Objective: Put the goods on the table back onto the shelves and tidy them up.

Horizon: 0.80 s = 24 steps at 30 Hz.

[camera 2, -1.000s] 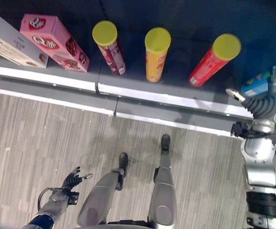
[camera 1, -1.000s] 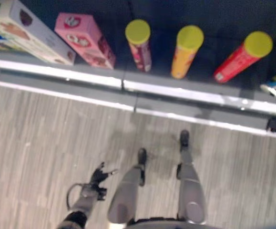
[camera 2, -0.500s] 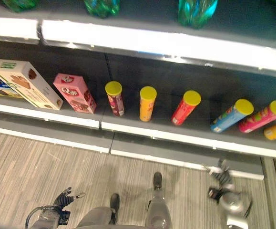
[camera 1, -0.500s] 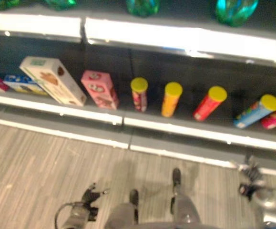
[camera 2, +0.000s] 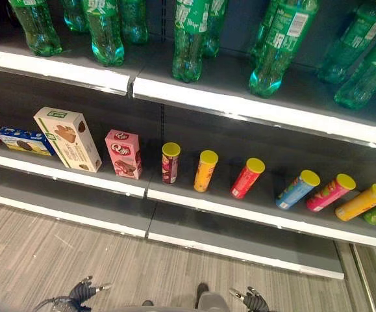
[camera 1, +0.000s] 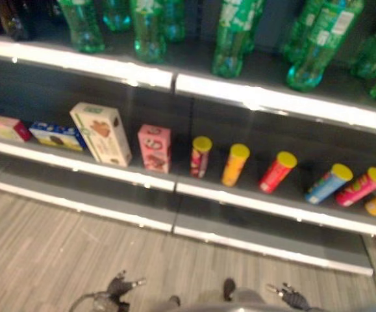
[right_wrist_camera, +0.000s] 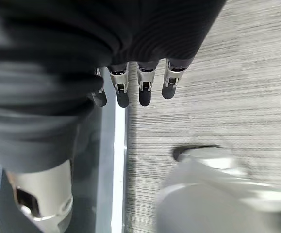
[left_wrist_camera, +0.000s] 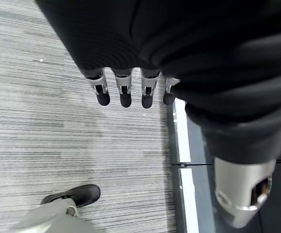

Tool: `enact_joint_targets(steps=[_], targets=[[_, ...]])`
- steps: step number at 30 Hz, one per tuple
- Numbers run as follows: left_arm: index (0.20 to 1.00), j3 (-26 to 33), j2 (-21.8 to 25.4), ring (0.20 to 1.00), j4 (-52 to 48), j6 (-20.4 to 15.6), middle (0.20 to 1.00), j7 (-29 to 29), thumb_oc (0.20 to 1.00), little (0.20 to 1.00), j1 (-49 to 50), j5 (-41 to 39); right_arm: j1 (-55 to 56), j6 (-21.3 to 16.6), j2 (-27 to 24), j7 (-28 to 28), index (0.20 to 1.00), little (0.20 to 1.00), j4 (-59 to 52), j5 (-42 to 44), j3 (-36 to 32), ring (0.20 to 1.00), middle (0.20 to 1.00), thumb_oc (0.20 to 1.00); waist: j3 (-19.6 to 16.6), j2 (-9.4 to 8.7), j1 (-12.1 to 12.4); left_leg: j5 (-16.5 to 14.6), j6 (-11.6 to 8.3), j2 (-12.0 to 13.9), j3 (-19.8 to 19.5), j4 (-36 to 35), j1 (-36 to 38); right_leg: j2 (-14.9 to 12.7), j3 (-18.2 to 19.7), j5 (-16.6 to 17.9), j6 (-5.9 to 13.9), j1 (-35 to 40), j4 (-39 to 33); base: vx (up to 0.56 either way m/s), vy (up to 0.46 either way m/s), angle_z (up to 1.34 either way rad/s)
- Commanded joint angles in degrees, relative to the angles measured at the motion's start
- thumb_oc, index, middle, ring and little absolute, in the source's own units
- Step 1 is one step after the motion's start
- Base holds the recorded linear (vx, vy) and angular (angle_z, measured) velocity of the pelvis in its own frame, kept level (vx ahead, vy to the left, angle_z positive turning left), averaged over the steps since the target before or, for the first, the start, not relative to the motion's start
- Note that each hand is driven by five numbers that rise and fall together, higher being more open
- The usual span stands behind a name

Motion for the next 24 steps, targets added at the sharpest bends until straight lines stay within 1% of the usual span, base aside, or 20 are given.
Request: enact_joint_targets(steps=[1,4,5,7,8,13,14,21,24], targets=[[1.000,1.10,-0.05,1.000,0.09,-1.32,1.000,0.67,1.000,1.000,-3.64,2.26,-2.65,-0.57,-2.68,-0.59,1.000,1.000,-0.74,-1.71,-0.18,1.000,1.000,1.000,0.69,0.49,1.64,-0.70,-4.00,0.31,-0.22,-6.13,0.22,-2.87,0.48,2.46,1.81,-1.10,-1.76,0.04,-0.180,-0.24],[1.000,0.51,-0.45,1.000,0.24,-1.48,1.000,0.26,1.000,1.000,-3.06,3.00,-2.30,-0.65,-3.20,-0.62,1.000,1.000,-0.63,-1.68,-0.65,1.000,1.000,1.000,-0.44,0.25,1.84,-1.11,-4.73,1.07,0.38,-6.13,0.72,-3.02,-0.26,2.88,1.95,0.85,-5.01,0.05,-0.112,-0.10],[1.000,0.50,-0.45,1.000,0.24,-1.48,1.000,0.26,1.000,1.000,-3.05,3.00,-2.29,-0.65,-3.21,-0.62,1.000,1.000,-0.63,-1.68,-0.65,1.000,1.000,1.000,-0.43,0.26,1.83,-1.11,-4.73,1.08,0.37,-6.13,0.74,-3.01,-0.28,2.89,1.95,0.89,-5.05,0.04,-0.093,-0.07],[1.000,0.16,-0.97,1.000,0.98,-1.28,1.000,0.00,1.000,1.000,-3.06,3.40,-1.83,-0.49,-3.40,-0.69,1.000,1.000,0.44,-2.39,-0.71,1.000,1.000,1.000,-1.01,0.31,1.80,-1.26,-5.50,1.78,0.59,-6.13,1.37,-2.51,-0.76,2.33,1.74,2.87,-7.22,0.05,-0.130,-0.03],[1.000,0.16,-0.97,1.000,0.98,-1.28,1.000,0.00,1.000,1.000,-3.06,3.40,-1.83,-0.49,-3.40,-0.69,1.000,1.000,0.44,-2.39,-0.71,1.000,1.000,1.000,-1.01,0.31,1.80,-1.26,-5.50,1.78,0.58,-6.13,1.38,-2.51,-0.76,2.33,1.74,2.88,-7.22,0.05,-0.112,0.01],[1.000,-0.75,-2.17,1.000,2.26,-1.14,1.000,-0.15,1.000,1.000,-3.36,4.18,-0.75,-0.42,-3.56,-1.62,1.000,1.000,3.81,-3.00,-1.77,1.000,1.000,1.000,-2.11,1.20,0.90,-1.51,-6.93,3.98,1.10,-6.13,2.81,-0.77,-1.19,0.81,0.63,5.17,-9.25,0.06,-0.135,-0.01],[1.000,-0.79,-2.53,1.000,2.25,-1.06,1.000,0.00,1.000,1.000,-3.48,4.13,-0.33,-0.39,-3.69,-1.91,1.000,1.000,4.77,-3.22,-2.07,1.000,1.000,1.000,-2.21,1.63,0.56,-1.48,-7.28,4.65,1.35,-6.13,3.29,-0.22,-1.10,0.49,0.33,5.78,-9.73,0.05,-0.102,-0.04],[1.000,-0.55,-3.57,1.000,3.43,-1.11,1.000,-0.10,1.000,1.000,-3.62,3.46,0.26,-0.17,-4.04,-1.72,1.000,1.000,8.90,-3.74,-2.62,1.000,1.000,1.000,-2.54,2.58,0.02,-1.40,-8.08,6.07,2.35,-6.13,4.55,1.00,-0.89,-0.23,-0.30,7.04,-10.86,0.04,-0.068,-0.05],[1.000,-1.27,-4.35,1.000,4.29,-1.25,1.000,-0.64,1.000,1.000,-4.05,3.51,0.56,-0.14,-4.02,-1.39,1.000,1.000,10.90,-3.65,-2.87,1.000,1.000,1.000,-2.77,3.10,-0.59,-1.35,-8.45,6.81,3.65,-6.13,5.30,1.61,-0.15,-0.62,-0.57,7.16,-10.86,0.04,-0.043,-0.15]])
